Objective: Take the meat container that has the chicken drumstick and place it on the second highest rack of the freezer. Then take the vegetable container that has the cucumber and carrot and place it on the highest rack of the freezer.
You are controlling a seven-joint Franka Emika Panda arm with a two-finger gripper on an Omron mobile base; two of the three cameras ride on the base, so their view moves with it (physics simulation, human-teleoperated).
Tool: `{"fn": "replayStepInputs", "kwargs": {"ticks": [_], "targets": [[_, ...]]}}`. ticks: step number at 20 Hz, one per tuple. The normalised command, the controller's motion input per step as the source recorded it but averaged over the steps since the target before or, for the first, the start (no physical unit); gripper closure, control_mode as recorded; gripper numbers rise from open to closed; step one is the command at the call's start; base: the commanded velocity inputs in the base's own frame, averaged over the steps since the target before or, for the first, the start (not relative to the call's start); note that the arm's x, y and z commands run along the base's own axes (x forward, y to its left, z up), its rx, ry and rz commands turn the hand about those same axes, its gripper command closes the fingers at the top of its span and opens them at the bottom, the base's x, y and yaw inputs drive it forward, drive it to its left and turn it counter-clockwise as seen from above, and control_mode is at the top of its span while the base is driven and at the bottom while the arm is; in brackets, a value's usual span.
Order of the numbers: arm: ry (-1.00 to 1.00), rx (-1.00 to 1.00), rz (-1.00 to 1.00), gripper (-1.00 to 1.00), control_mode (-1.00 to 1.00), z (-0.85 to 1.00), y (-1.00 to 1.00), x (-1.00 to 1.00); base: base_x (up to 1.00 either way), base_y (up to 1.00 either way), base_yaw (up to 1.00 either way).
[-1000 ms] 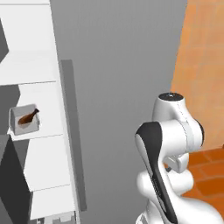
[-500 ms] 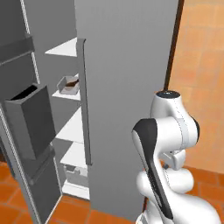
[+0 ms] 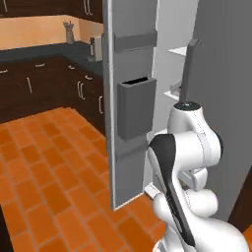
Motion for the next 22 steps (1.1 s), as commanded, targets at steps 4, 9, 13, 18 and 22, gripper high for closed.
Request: {"fn": "replayStepInputs", "kwargs": {"ticks": [4,9,13,18,22], "targets": [[0.00,0.00,0.00,-1.00,1.00,0.00,0.00,0.00,0.03,0.00,0.99],[0.00,0.00,0.00,-1.00,1.00,0.00,0.00,0.00,0.76,0.00,0.67],[0.00,0.00,0.00,-1.00,1.00,0.00,0.00,0.00,1.00,0.06,0.01],[0.00,0.00,0.00,-1.00,1.00,0.00,0.00,0.00,1.00,0.17,0.00],[0.00,0.00,0.00,-1.00,1.00,0.00,0.00,0.00,1.00,0.76,-0.13]]}}
